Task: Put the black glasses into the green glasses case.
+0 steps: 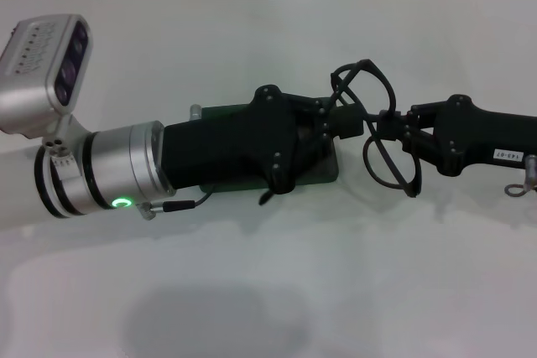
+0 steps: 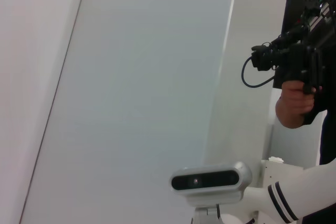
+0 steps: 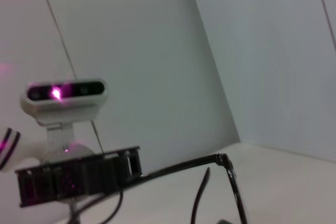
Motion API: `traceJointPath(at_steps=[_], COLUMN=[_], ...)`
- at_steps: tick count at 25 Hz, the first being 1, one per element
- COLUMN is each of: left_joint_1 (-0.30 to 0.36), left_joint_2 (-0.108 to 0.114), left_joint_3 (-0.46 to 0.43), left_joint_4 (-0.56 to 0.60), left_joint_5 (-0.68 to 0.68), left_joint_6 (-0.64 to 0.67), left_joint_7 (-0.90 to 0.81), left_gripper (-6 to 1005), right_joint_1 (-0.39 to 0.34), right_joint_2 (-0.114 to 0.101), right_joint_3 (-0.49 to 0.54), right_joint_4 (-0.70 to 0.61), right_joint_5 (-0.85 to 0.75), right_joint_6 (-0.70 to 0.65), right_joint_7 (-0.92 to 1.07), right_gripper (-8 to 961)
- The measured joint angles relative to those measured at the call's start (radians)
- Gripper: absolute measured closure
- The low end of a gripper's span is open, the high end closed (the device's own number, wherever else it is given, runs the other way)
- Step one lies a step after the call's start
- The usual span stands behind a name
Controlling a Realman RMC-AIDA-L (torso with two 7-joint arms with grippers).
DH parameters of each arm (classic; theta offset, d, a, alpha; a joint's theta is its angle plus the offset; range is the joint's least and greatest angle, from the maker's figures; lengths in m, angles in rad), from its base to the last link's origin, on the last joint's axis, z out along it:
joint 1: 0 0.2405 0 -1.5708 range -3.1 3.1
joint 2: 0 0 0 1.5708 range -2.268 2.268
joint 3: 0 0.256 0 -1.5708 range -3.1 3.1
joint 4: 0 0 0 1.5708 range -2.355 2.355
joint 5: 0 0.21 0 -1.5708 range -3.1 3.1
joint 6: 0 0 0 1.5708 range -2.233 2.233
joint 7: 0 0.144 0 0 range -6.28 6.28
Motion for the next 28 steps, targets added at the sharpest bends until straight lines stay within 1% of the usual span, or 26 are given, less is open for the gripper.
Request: traceJointPath(at_steps=[4, 13, 20, 28], left_joint_1=[0.000, -0.006, -0.011, -0.014], left_joint_2=[-0.001, -0.003, -0.008, -0.009], left_joint_3=[0.000, 0.002, 0.018, 0.018], left_joint_4=[0.000, -0.005, -0.008, -0.010], left_joint_5=[0.001, 0.003, 0.002, 0.000], left_joint_6=[0.000, 0.000, -0.001, -0.002], left_joint_7=[0.000, 0.000, 0.000, 0.000], left_gripper=[978, 976, 974, 973], right_joint_1=[0.001, 0.009, 0.037, 0.042], right_joint_2=[0.004, 0.006, 0.015, 0.018], right_joint_3=[0.005, 0.005, -0.003, -0.004], right_joint_4=[-0.017, -0.024, -0.015, -0.014], right_joint_5=[0.009, 0.054, 0.055, 0.058], right_joint_6=[-0.027, -0.056, -0.062, -0.091], right_joint_7=[0.005, 0.006, 0.002, -0.001], right_gripper=[882, 881, 881, 881])
